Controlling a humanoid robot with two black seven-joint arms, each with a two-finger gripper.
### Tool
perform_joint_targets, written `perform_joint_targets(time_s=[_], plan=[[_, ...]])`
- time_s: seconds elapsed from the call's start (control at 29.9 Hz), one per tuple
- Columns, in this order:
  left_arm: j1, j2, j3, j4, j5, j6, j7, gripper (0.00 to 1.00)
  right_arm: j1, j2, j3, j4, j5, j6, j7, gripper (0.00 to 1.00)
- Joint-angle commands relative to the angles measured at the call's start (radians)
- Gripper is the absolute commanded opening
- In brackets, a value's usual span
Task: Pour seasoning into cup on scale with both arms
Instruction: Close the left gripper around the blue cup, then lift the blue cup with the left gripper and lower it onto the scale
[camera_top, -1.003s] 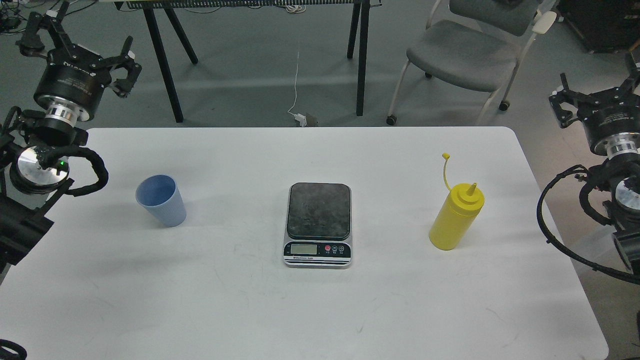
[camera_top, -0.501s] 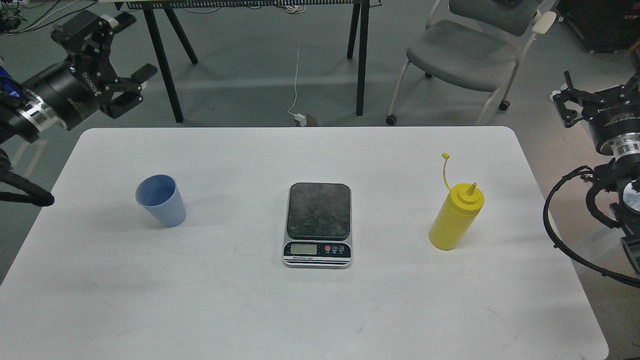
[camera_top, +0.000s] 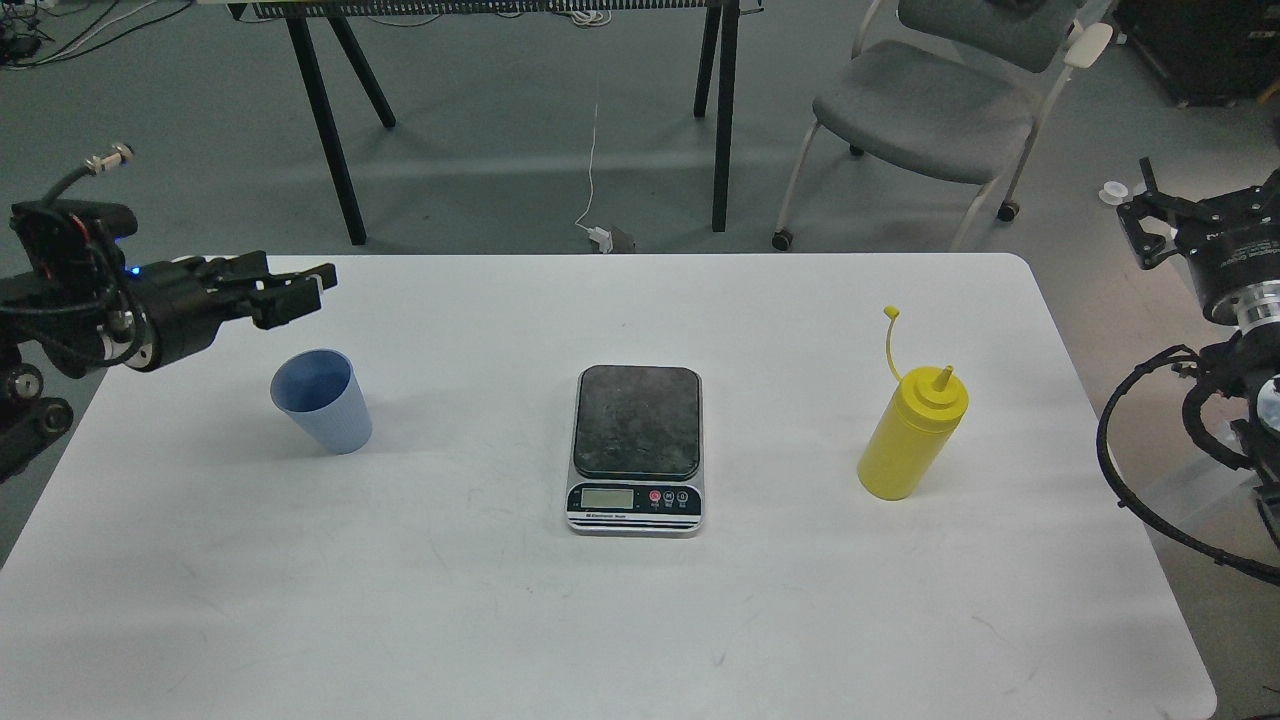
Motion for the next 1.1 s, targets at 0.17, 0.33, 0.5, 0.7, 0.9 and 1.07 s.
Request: perform_joint_targets(time_s=[0.17, 0.33, 0.5, 0.7, 0.9, 1.07], plan=[[-0.005, -0.074, 0.154, 0.126, 0.008, 0.096, -0.004, 0.71, -0.002, -0.014, 0.001, 0.015, 0.000, 0.000, 0.000, 1.00], [-0.002, -0.135, 0.155, 0.206, 0.011, 0.092, -0.012, 0.64, -0.002, -0.020, 0.001, 0.021, 0.000, 0.000, 0.000, 1.00], [-0.002, -0.209, 0.157, 0.321, 0.011, 0.094, -0.067, 0.46, -0.002, -0.020, 0.001, 0.020, 0.000, 0.000, 0.000, 1.00], [-0.013, -0.212, 0.221, 0.324, 0.002, 0.092, -0.078, 0.08, -0.008, -0.020, 0.001, 0.020, -0.002, 0.000, 0.001, 1.00], [-0.044, -0.211, 0.226, 0.317, -0.015, 0.093, -0.088, 0.03, -0.019, -0.020, 0.002, 0.020, -0.002, 0.000, 0.001, 1.00], [-0.148, -0.203, 0.230, 0.242, -0.012, 0.054, -0.122, 0.03, -0.025, -0.037, 0.005, 0.023, 0.000, 0.000, 0.003, 1.00]])
